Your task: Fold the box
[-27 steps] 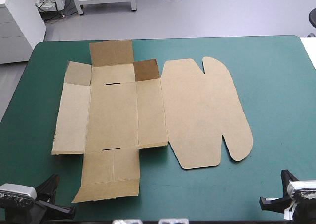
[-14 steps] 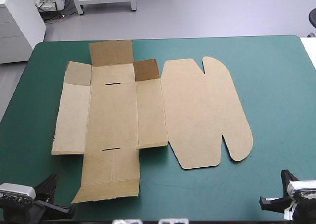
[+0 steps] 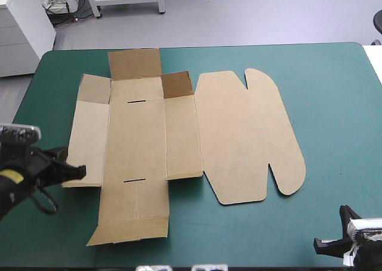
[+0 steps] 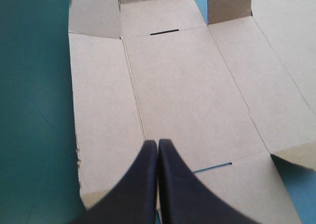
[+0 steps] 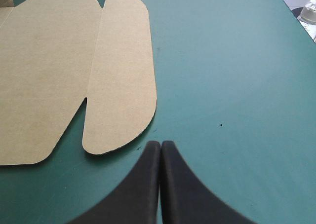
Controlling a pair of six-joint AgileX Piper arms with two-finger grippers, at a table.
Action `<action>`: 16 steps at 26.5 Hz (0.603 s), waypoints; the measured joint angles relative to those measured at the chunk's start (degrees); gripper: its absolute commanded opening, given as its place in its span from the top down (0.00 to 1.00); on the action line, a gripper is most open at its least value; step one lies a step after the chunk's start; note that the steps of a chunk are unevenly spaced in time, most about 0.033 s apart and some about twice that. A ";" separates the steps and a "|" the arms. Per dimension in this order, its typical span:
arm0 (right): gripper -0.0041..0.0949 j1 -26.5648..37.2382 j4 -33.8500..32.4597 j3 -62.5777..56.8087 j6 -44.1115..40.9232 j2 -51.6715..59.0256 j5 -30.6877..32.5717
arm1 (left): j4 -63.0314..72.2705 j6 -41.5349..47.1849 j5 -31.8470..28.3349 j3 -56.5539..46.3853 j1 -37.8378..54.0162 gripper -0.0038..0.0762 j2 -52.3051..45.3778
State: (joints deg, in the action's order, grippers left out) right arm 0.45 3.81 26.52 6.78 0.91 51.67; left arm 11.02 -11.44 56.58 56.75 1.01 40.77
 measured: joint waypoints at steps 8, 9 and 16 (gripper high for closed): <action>0.98 0.00 0.01 0.00 0.00 0.00 0.00 | 1.11 1.30 1.20 14.72 7.23 0.96 28.00; 0.98 0.00 0.01 0.00 0.00 0.00 0.00 | 1.57 1.34 1.30 15.24 8.74 0.96 29.99; 0.98 0.00 0.01 0.00 0.00 0.00 0.00 | 8.91 -1.84 5.12 15.89 22.13 0.96 40.53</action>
State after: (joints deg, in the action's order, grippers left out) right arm 0.45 3.82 26.52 6.78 0.91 51.67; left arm 19.93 -13.28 61.70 72.64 23.14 81.30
